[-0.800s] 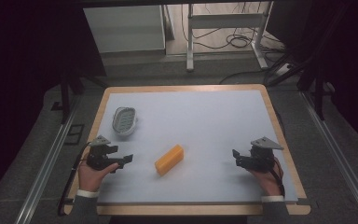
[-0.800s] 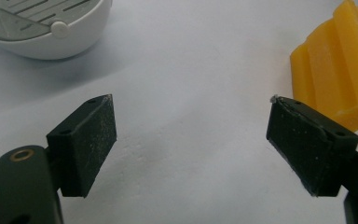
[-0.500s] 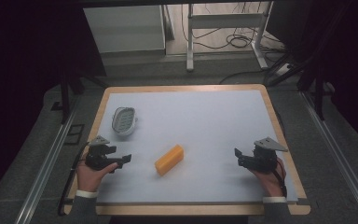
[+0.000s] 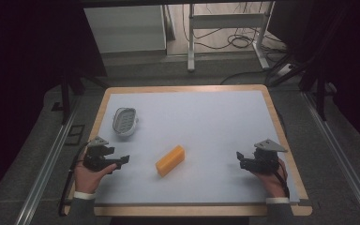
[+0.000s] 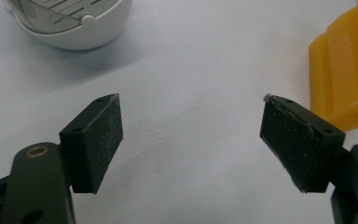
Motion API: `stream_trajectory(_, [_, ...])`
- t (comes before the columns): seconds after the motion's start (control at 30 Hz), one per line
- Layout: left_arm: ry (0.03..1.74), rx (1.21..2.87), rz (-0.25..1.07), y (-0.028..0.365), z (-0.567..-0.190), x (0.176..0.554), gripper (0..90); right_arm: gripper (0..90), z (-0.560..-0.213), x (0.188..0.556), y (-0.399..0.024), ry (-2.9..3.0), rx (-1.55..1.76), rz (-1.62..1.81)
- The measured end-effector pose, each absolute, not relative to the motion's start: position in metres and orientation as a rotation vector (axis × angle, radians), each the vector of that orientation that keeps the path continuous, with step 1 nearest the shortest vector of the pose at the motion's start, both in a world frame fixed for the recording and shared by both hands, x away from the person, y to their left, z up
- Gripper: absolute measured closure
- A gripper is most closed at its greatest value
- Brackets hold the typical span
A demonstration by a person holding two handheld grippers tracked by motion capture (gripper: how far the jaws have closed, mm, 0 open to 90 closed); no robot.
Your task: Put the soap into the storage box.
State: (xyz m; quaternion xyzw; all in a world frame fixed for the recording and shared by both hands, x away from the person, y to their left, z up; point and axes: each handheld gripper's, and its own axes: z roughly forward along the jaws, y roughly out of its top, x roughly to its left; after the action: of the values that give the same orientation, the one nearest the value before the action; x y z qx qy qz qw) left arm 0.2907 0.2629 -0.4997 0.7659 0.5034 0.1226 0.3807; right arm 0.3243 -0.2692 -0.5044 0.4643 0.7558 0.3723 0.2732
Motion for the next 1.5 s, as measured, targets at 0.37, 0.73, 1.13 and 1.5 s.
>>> stream_trajectory(0.37, [1.255,2.029,0.322,0.249,-0.469,0.290,21.3,15.5,-0.503,0.326,-0.272,2.062,1.284,1.021])
stream_trajectory(0.73, [1.190,2.112,0.291,0.229,-0.450,0.292,20.5,15.4,-0.501,0.324,-0.275,2.036,1.297,1.010])
stream_trajectory(1.13, [1.146,2.179,0.255,0.204,-0.443,0.297,21.2,15.5,-0.501,0.322,-0.277,2.031,1.289,1.000])
stream_trajectory(1.5, [1.085,2.201,0.283,0.184,-0.441,0.292,21.5,15.5,-0.502,0.322,-0.277,2.030,1.296,0.985])
